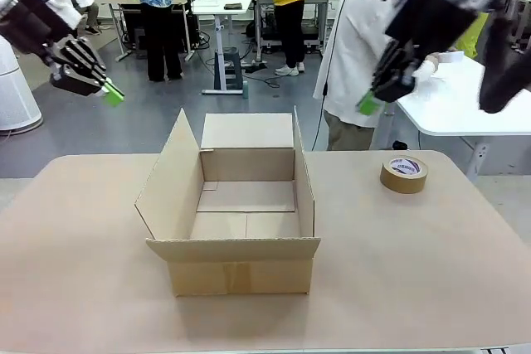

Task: Wrap the clocks to prevent damage.
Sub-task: Open the side flaps of the Package Box.

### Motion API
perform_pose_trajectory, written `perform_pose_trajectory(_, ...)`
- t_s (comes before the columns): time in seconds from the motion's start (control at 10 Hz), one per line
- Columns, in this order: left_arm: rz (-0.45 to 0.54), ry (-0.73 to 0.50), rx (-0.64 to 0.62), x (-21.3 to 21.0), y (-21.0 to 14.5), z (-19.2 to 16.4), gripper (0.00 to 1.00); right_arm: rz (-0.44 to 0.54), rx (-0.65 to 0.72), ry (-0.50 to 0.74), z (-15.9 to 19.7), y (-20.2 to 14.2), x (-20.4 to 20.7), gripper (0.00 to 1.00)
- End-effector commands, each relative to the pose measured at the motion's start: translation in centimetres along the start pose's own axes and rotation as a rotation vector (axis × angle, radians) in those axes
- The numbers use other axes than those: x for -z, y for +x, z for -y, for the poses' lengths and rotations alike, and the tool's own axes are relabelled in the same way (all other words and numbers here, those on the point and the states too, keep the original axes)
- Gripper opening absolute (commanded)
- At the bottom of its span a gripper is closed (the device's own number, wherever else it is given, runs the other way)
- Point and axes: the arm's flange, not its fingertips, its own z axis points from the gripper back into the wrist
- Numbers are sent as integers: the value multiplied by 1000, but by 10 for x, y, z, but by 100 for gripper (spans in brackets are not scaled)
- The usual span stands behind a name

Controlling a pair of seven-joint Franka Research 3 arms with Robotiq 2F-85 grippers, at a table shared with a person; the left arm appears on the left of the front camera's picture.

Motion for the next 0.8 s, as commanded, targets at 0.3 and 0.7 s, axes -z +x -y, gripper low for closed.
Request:
perform_pose_trajectory(0.3,-31,-208,-18,63,40,-25,5,-73,-32,43,15,66,59,4)
perform_pose_trajectory(0.7,-58,-209,-4,81,38,-18,5,-81,-25,45,12,67,69,4)
